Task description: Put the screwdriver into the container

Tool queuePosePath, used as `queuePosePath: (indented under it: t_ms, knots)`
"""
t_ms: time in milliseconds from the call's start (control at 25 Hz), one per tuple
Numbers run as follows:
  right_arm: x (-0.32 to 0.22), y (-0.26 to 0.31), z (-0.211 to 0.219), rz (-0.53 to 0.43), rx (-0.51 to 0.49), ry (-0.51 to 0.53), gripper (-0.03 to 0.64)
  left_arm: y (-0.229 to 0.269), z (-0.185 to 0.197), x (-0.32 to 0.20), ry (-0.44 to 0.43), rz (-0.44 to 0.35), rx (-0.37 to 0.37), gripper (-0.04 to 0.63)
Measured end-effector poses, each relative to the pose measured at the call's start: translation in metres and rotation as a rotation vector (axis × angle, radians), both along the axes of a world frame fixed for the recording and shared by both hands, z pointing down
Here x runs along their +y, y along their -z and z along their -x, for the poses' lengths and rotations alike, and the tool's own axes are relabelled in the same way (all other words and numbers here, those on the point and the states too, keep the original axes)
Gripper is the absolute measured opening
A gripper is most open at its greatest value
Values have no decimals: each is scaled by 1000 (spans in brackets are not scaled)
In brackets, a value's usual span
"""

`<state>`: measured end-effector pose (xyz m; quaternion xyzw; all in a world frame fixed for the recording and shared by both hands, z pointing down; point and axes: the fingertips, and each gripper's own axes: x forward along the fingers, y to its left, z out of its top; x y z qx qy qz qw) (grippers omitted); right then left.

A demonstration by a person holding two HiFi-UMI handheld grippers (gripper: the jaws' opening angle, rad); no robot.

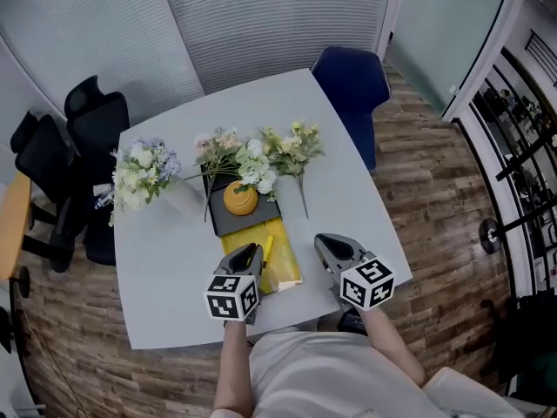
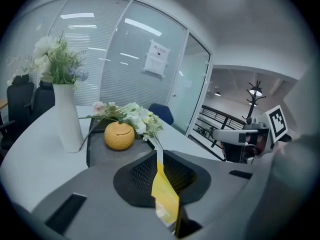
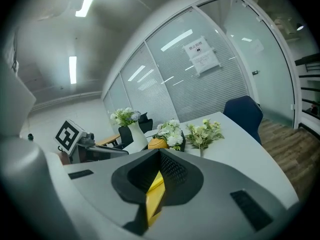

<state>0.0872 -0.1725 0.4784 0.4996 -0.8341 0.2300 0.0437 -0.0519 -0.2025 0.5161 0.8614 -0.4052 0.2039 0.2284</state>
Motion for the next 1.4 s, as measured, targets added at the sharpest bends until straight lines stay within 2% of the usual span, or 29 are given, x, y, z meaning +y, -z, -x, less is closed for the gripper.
queuePosePath:
  t_ms: [320,600,1400]
  knots:
    - [6,10,8,-28,5,2,15,20,10,3,28,-66,44,14]
    - [7,10,11,-31,16,2,15,22,13,7,36,-68,70,11]
    - [4,10,12,-33,30,15,15,18,11,-1,29,-52,88,9]
